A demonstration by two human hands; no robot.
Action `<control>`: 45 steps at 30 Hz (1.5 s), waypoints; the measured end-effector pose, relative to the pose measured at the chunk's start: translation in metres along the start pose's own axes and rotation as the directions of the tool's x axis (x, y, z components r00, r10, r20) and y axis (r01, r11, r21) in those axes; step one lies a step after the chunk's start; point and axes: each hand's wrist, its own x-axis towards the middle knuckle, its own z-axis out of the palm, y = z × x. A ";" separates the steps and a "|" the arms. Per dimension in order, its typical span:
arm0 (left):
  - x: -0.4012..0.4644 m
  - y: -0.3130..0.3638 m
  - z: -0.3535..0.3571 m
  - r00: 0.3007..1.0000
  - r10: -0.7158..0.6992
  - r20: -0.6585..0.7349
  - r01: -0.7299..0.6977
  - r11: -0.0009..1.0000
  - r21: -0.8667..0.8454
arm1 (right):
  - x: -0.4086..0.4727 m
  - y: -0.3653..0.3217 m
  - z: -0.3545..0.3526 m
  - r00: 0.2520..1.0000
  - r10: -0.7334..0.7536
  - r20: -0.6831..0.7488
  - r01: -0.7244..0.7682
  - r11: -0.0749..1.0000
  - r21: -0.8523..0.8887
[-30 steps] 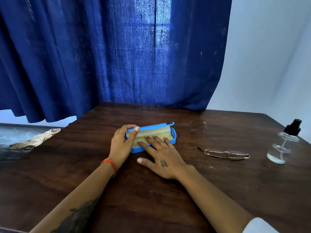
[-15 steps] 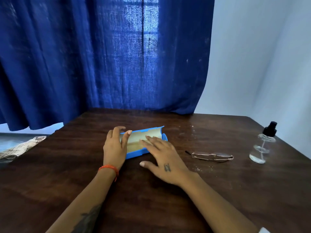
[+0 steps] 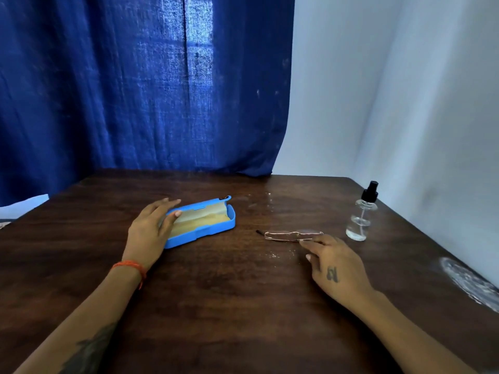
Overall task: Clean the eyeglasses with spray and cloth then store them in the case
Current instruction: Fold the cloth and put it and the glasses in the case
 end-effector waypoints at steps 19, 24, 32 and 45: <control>-0.001 0.005 -0.001 1.000 0.006 -0.014 -0.007 0.998 -0.059 | 0.036 -0.010 0.007 0.973 -0.226 -0.038 0.197 0.912 -0.360; 0.000 0.005 0.000 1.000 -0.001 -0.018 -0.001 0.998 -0.069 | 0.031 -0.010 0.010 0.917 -0.358 -0.178 0.280 0.892 -0.354; 0.002 0.002 0.001 0.998 -0.043 -0.035 0.039 0.991 -0.126 | 0.048 -0.068 0.012 0.739 -0.597 -0.314 0.524 0.801 -0.290; 0.005 -0.006 0.005 0.999 -0.024 -0.037 0.018 0.988 -0.156 | 0.102 -0.149 0.039 0.694 -0.715 -0.083 0.664 0.680 -0.310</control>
